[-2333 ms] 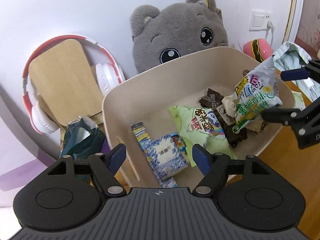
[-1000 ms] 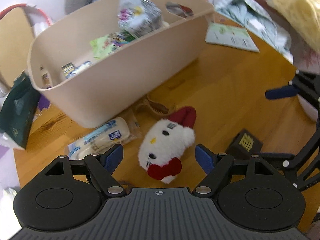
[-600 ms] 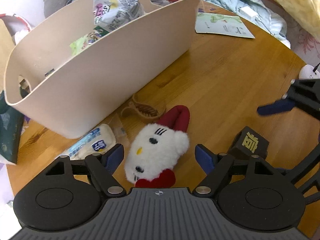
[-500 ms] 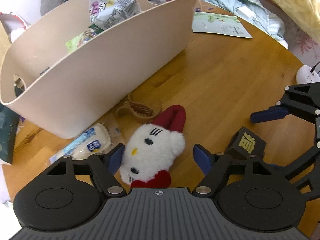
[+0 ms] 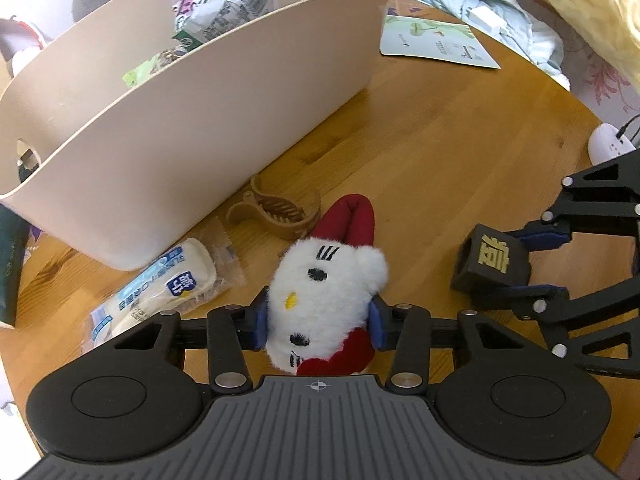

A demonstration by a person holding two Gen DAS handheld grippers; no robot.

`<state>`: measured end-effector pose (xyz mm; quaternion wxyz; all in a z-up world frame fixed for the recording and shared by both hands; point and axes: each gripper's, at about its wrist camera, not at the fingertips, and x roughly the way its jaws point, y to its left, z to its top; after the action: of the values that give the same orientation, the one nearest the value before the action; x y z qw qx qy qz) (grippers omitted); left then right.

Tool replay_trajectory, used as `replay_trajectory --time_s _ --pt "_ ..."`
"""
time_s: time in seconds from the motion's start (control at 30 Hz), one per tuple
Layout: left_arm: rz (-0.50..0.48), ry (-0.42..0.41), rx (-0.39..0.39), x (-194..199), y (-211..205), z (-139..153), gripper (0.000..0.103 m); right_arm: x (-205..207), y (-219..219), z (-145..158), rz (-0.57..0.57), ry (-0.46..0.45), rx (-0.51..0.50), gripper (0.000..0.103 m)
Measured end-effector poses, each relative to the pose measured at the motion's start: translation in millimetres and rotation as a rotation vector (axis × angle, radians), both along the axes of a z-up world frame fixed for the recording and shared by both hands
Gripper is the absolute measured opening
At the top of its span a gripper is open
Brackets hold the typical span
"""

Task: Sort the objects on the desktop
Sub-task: 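Carry the dark box and Hello Kitty plush with both tools over the basket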

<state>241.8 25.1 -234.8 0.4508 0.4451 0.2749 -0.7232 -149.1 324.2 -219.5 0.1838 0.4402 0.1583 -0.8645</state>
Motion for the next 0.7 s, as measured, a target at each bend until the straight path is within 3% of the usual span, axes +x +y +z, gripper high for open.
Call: replay_trajectory --time_s 0.27,0.4,0.7 --pt "0.039 0.019 -0.006 11 5 15 0.046 8 8 12 0.007 0.023 -0.045 0.029" --pt "0.098 0.062 0.031 21 5 27 0.046 13 16 25 0.004 0.044 -0.065 0.029" --pt "0.177 0.069 -0.009 52 12 64 0.046 10 44 64 -0.024 0.124 -0.091 0.029"
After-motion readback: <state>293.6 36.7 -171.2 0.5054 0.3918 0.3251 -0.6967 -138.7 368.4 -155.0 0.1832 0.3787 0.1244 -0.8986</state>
